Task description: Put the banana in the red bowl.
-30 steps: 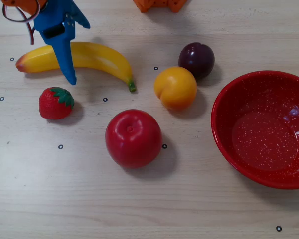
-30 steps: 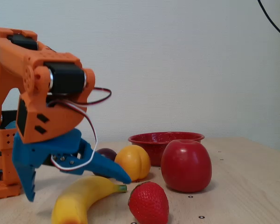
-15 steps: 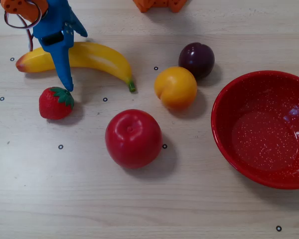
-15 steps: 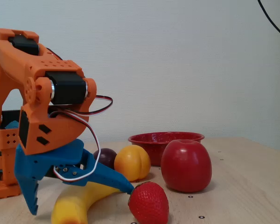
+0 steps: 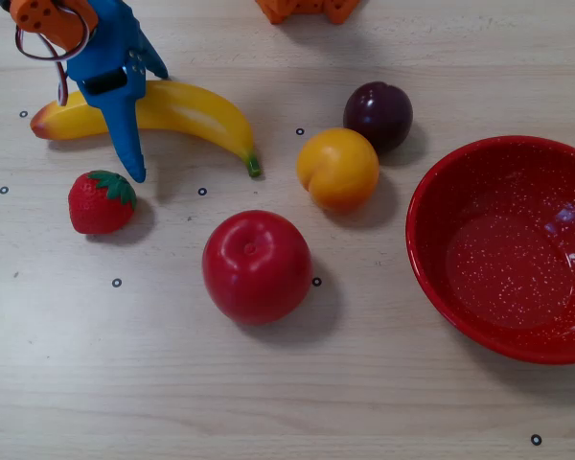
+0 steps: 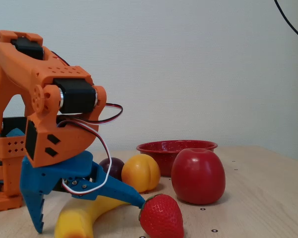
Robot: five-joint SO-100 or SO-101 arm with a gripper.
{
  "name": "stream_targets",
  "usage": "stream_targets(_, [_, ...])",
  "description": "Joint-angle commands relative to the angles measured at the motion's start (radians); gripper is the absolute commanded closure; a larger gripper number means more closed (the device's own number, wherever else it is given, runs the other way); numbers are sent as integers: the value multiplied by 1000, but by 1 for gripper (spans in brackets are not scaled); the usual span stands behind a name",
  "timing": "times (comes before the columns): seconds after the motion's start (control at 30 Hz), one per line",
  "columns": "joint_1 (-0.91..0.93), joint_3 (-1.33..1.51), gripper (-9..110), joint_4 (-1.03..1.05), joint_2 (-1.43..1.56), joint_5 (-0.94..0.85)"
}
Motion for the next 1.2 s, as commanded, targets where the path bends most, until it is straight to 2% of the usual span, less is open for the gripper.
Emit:
stream_targets(0.0, [31,-2,30,-34,66,-15])
stream_targets(0.5, [48,55,35,-123,81,-37])
stream_targets(0.83, [41,63,50,-135,86,-54])
stream_targets(1.17, [34,61,60,-138,89,-64])
